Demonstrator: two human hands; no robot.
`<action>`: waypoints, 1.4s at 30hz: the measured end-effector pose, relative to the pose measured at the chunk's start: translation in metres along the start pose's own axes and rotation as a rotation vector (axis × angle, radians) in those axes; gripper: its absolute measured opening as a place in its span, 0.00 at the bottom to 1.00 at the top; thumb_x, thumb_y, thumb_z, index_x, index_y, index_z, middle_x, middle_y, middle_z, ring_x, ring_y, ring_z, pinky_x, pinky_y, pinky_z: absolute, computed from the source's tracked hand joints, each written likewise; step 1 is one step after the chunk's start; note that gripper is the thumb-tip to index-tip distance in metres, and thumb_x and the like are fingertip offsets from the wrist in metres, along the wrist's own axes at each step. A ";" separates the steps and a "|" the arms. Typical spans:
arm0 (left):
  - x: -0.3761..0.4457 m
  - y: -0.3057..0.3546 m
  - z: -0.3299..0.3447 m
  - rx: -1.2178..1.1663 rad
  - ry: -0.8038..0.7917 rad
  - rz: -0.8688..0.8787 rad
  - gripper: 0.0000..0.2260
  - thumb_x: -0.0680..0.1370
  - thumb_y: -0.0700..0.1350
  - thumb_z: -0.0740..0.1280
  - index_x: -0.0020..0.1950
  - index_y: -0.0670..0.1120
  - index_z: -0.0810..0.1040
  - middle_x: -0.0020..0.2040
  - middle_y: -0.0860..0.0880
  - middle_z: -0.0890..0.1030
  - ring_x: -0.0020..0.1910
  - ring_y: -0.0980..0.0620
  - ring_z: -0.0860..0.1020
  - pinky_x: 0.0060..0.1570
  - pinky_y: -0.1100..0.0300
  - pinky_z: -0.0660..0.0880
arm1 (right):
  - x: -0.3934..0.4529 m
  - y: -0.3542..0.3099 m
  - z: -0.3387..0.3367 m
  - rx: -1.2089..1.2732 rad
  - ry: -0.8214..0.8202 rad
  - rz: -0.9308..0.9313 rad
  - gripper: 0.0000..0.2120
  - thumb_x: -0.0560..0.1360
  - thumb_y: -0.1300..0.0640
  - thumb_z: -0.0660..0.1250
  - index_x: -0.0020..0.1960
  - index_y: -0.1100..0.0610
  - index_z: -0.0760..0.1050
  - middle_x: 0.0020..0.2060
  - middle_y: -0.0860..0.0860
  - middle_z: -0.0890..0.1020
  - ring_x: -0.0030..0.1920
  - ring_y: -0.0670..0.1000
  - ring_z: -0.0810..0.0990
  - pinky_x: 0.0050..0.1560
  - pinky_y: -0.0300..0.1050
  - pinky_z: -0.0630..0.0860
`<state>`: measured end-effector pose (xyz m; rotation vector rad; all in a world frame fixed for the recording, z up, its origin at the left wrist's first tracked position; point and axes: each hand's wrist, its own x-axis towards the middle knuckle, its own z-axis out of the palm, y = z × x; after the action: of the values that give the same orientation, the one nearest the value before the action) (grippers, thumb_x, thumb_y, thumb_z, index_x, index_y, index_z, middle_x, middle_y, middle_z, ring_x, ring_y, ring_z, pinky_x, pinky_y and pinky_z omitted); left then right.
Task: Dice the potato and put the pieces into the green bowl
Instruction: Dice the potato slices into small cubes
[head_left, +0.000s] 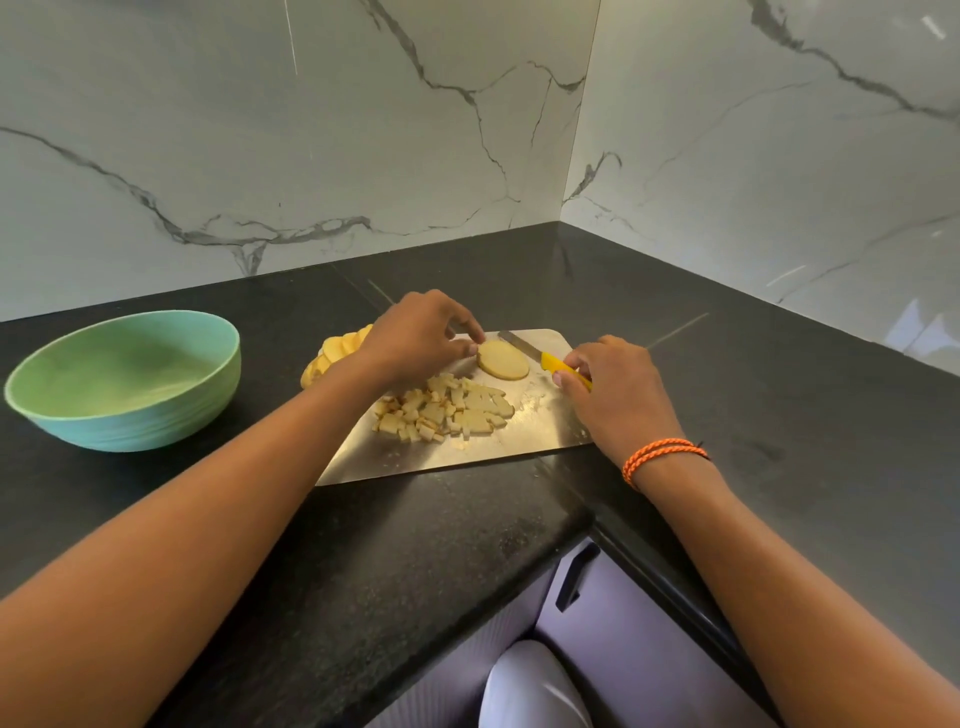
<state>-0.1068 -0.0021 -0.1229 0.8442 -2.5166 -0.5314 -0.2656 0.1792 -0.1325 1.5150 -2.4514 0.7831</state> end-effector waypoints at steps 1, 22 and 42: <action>-0.001 -0.001 0.001 0.027 -0.020 0.003 0.07 0.80 0.51 0.75 0.58 0.55 0.87 0.59 0.52 0.85 0.55 0.55 0.81 0.53 0.54 0.80 | -0.002 -0.004 0.000 -0.021 -0.006 0.008 0.10 0.81 0.50 0.68 0.55 0.55 0.82 0.48 0.52 0.79 0.47 0.52 0.77 0.49 0.47 0.77; 0.004 0.003 0.022 0.179 -0.002 -0.041 0.20 0.81 0.59 0.71 0.70 0.53 0.82 0.69 0.57 0.82 0.62 0.52 0.81 0.55 0.53 0.79 | -0.021 -0.033 0.000 -0.091 -0.074 -0.019 0.20 0.84 0.51 0.56 0.75 0.48 0.71 0.55 0.56 0.83 0.53 0.58 0.81 0.45 0.48 0.71; 0.003 0.008 0.021 0.258 -0.001 -0.014 0.21 0.80 0.62 0.71 0.67 0.51 0.84 0.70 0.57 0.80 0.58 0.53 0.82 0.43 0.61 0.72 | -0.018 -0.038 0.001 -0.156 -0.114 -0.036 0.19 0.84 0.51 0.56 0.74 0.48 0.73 0.58 0.57 0.82 0.56 0.61 0.81 0.53 0.53 0.76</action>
<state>-0.1232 0.0062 -0.1357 0.9534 -2.6180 -0.2128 -0.2236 0.1795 -0.1269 1.5812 -2.4901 0.4996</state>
